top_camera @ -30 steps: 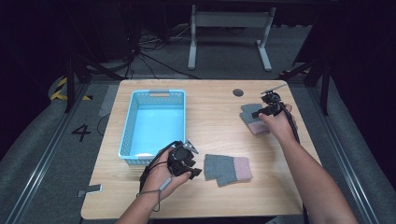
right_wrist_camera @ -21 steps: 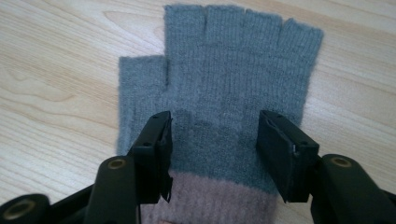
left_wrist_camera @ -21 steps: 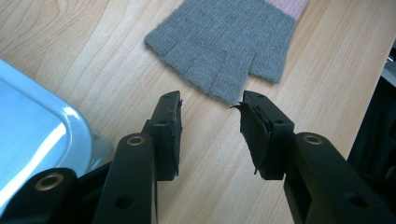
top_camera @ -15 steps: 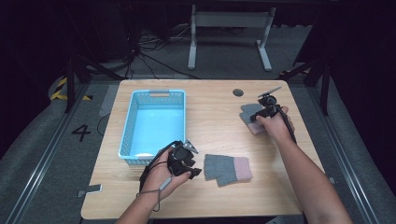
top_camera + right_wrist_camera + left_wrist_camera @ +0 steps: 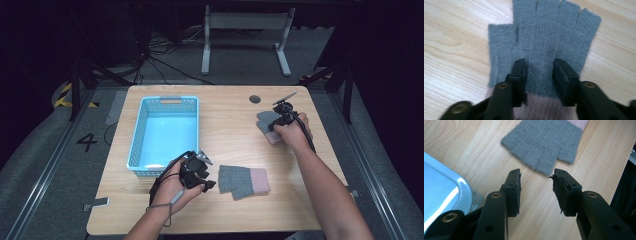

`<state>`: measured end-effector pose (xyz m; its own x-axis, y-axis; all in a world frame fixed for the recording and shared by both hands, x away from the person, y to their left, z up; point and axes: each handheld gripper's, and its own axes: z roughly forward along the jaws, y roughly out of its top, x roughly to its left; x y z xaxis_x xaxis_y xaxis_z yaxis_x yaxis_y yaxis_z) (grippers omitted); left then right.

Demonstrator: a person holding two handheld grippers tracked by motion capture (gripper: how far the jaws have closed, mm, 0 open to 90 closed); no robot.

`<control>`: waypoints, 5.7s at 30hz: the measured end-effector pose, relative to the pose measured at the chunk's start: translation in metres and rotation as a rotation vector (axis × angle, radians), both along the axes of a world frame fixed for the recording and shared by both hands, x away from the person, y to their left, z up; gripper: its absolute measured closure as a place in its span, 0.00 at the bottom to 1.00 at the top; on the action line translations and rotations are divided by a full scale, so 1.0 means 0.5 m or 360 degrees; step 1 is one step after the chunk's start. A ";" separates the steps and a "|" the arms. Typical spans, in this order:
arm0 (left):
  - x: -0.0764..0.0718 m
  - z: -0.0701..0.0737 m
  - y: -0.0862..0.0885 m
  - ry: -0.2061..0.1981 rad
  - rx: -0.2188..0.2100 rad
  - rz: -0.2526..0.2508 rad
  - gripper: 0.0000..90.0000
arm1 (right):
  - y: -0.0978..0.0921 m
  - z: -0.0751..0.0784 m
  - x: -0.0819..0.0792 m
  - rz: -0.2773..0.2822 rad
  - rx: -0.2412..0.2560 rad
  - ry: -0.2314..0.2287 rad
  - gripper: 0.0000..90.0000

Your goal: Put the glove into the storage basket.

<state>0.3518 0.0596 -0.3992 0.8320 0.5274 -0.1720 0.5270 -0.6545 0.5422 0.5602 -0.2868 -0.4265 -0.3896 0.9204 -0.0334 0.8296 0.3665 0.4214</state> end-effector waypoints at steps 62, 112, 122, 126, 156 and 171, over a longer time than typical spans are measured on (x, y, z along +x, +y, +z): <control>-0.003 0.015 -0.001 0.0007 -0.0050 -0.0020 0.66 | 0.009 0.212 -0.248 0.0641 0.0363 -0.0204 0.88; -0.009 0.015 -0.010 0.0044 -0.0180 -0.0060 0.67 | 0.161 0.076 -0.374 0.1152 0.0215 0.0017 0.86; -0.008 0.012 -0.011 0.0058 -0.0090 -0.0057 0.73 | 0.185 0.045 -0.370 0.1197 0.0139 0.0072 0.84; -0.007 0.012 -0.013 0.0065 -0.0075 -0.0063 0.73 | 0.187 0.032 -0.368 0.1182 0.0133 0.0084 0.76; 0.015 0.005 -0.046 0.0054 0.0022 -0.0097 0.70 | 0.037 0.092 -0.393 0.0980 0.0165 -0.0037 0.73; 0.029 -0.020 -0.066 0.0089 0.0043 -0.0110 0.69 | 0.021 0.053 -0.398 0.1085 0.0021 0.0116 0.74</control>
